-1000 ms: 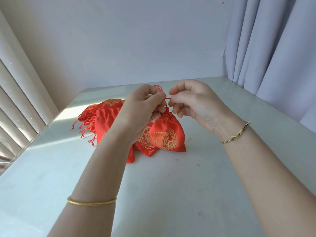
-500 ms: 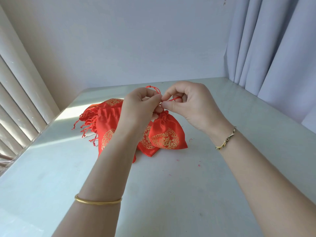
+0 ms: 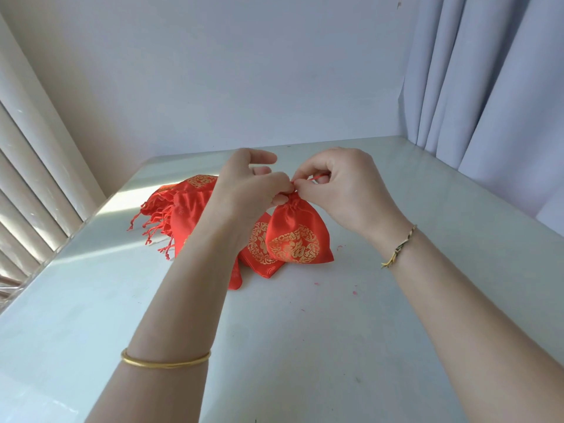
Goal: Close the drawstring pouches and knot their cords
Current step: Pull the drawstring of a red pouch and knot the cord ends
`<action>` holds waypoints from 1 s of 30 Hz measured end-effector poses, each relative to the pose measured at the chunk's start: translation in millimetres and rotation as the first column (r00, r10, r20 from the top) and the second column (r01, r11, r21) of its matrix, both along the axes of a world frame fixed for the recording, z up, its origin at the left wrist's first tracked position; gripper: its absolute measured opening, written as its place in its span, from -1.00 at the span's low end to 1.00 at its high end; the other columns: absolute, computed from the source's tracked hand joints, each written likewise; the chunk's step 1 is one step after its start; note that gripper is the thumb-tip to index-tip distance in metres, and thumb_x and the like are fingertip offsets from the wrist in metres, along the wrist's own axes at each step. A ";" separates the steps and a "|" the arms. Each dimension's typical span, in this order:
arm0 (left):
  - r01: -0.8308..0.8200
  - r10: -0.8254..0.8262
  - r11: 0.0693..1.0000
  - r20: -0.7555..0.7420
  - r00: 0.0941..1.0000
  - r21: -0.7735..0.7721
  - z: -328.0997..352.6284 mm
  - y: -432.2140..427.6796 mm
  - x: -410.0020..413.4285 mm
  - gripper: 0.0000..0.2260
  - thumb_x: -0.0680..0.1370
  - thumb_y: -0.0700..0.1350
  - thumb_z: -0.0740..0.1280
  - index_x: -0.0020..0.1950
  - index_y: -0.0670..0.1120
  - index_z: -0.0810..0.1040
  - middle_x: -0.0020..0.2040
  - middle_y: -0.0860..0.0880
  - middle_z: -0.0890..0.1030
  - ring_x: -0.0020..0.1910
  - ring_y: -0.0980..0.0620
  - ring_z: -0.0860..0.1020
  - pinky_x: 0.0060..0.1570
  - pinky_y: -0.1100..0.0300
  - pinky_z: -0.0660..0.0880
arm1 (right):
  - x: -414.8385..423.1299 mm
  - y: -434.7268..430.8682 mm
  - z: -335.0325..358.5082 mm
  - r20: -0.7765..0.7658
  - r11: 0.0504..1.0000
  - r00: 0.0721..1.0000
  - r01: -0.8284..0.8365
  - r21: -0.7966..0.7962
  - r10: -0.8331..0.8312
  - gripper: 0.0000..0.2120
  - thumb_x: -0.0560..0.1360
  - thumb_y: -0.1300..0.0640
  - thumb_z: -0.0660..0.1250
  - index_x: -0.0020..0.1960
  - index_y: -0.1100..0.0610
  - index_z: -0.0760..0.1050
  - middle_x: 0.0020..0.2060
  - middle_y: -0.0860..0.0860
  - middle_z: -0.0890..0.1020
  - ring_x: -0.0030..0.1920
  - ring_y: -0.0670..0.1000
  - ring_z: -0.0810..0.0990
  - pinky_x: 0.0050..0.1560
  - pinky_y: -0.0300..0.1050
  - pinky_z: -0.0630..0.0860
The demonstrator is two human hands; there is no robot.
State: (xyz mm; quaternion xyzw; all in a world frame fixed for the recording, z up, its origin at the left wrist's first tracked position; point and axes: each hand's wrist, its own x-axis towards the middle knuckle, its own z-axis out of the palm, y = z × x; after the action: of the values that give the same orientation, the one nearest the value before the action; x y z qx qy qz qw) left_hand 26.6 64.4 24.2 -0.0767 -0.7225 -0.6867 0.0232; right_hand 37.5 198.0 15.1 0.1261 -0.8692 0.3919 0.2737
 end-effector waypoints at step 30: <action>-0.157 -0.047 0.891 -0.430 0.902 -0.426 -8.8 2.9 -1.6 -0.93 0.46 -0.19 0.39 -0.08 -0.11 0.63 0.03 -0.02 0.50 -0.25 0.25 0.57 -0.42 0.47 0.41 | -7.8 11.9 -5.5 0.359 0.441 0.736 0.092 -0.893 0.574 -0.60 0.45 0.26 0.30 -0.56 0.10 0.51 -0.52 -0.03 0.31 -0.61 -0.15 0.15 -0.58 -0.32 0.11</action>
State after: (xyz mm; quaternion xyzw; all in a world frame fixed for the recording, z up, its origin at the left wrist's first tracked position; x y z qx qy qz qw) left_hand 25.0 67.3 15.4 -0.2079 -0.8407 -0.4654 0.1831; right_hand 29.7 209.9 9.7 -0.0348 -0.5525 0.8299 -0.0685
